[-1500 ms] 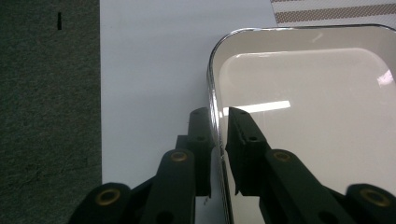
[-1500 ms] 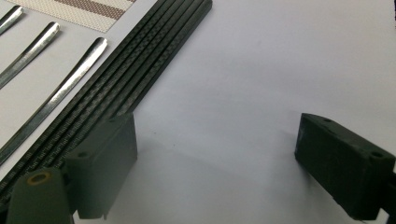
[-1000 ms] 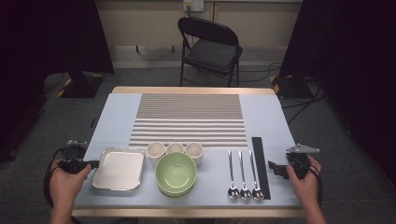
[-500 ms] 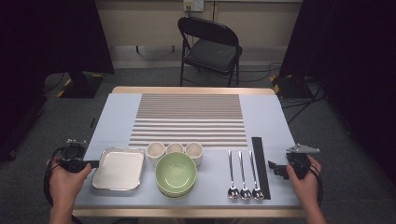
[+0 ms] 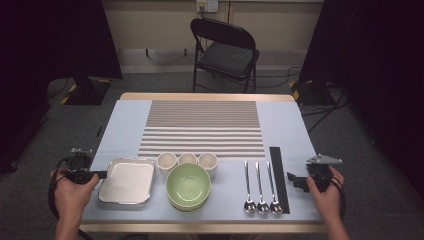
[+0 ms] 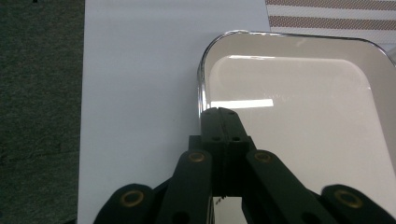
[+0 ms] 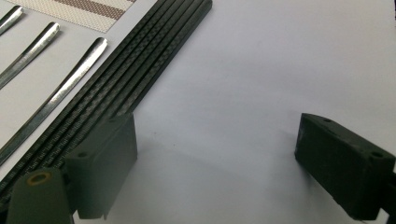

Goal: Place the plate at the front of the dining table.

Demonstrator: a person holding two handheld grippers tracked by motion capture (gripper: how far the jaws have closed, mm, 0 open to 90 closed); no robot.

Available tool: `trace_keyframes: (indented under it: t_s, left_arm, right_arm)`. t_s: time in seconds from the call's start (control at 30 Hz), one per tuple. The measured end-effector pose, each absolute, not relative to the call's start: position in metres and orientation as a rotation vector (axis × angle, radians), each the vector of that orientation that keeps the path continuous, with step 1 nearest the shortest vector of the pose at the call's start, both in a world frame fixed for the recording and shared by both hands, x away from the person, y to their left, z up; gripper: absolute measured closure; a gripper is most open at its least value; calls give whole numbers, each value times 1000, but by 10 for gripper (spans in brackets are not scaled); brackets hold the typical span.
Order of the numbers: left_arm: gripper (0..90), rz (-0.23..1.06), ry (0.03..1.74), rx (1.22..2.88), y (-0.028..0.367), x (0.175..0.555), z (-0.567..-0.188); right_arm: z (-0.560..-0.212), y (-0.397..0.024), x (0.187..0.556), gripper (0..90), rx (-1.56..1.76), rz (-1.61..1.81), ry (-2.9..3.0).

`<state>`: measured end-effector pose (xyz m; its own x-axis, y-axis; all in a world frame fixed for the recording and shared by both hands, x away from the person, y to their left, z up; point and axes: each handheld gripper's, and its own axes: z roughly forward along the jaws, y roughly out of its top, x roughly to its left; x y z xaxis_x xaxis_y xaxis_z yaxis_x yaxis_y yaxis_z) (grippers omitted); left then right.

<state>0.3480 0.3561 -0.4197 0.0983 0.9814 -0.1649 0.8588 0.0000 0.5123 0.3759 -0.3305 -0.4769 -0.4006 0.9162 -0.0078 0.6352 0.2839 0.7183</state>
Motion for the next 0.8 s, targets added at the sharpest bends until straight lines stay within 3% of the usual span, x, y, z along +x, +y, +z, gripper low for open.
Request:
trace_keyframes:
  t_s: [0.1,0.8]
  left_arm:
    - [900,388,1792,1915,357,348,-419]
    - [874,375,1805,1904,357,354,-425]
  right_arm:
    - [-477,-330,376,118,1394,899,2137]
    - [-477,-330,376,118,1392,898,2136]
